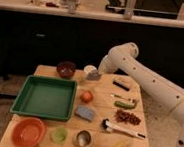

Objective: Place towel in paper cup

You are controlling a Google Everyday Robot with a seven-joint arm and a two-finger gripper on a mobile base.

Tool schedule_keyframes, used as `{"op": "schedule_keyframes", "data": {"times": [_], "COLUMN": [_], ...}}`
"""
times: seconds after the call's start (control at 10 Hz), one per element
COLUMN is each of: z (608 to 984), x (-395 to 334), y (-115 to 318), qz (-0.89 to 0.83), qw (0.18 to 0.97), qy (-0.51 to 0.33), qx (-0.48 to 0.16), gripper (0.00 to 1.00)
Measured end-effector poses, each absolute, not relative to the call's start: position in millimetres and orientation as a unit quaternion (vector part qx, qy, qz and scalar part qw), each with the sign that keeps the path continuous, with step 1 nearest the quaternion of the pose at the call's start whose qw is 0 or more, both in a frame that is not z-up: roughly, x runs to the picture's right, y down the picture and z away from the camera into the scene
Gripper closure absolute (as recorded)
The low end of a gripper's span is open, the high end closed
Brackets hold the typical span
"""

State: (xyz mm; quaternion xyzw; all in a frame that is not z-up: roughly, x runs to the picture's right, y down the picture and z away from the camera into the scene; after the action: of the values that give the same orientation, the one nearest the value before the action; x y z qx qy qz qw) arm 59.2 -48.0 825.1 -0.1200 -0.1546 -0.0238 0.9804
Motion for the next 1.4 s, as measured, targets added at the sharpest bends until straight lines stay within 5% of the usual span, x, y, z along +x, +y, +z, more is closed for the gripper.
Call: {"op": "schedule_keyframes", "data": {"times": [1.0, 1.4], "z": [770.7, 781.5], "x": [10.0, 6.3], "y": [-94.0, -105.6], "qz": [-0.07, -0.07], "qw": [0.976, 0.977], "qy": [-0.196, -0.192], "qx": [-0.06, -0.061], "gripper": [1.0, 1.0]}}
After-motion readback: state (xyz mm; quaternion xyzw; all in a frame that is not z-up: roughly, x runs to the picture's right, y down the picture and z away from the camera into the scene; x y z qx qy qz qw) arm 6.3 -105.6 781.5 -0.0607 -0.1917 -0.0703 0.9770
